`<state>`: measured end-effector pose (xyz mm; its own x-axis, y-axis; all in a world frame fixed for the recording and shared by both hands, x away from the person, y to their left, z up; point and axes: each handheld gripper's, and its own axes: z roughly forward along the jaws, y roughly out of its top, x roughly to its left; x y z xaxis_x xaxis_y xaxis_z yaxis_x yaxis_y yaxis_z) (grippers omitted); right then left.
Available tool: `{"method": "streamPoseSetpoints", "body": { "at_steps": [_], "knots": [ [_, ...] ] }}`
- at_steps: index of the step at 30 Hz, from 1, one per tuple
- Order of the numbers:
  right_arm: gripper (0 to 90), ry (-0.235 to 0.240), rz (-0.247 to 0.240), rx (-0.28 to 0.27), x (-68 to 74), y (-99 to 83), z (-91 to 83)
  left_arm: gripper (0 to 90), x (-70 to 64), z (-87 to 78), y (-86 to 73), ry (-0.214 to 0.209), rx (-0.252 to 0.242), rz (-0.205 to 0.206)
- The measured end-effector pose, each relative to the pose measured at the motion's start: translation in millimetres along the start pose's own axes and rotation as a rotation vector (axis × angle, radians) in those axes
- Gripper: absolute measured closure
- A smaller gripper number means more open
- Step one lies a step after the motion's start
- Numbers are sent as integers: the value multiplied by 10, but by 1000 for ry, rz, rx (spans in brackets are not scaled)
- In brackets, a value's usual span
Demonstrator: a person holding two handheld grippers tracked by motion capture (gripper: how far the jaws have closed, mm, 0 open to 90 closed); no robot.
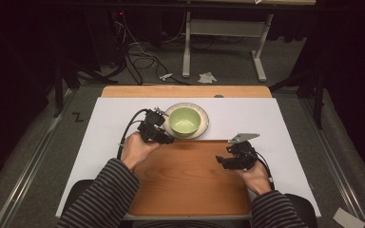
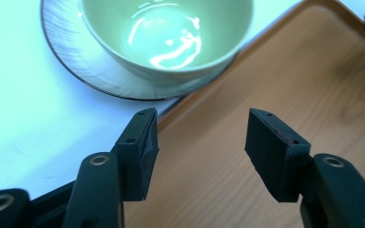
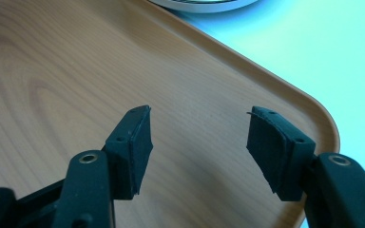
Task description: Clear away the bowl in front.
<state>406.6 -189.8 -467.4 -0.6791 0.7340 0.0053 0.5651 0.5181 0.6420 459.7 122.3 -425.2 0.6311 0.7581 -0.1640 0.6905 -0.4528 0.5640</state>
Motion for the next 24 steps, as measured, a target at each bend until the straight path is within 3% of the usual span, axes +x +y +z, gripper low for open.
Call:
{"method": "streamPoseSetpoints", "body": {
  "at_steps": [14, 24],
  "knots": [
    [424, -1, -15, 2, 9, 4, -6, 450, 208, -46, 372, 61, 39, -39],
    [425, -3, -22, 1, 30, 12, 5, 444, 303, 127, 557, 85, 89, -48]
  ]
}}
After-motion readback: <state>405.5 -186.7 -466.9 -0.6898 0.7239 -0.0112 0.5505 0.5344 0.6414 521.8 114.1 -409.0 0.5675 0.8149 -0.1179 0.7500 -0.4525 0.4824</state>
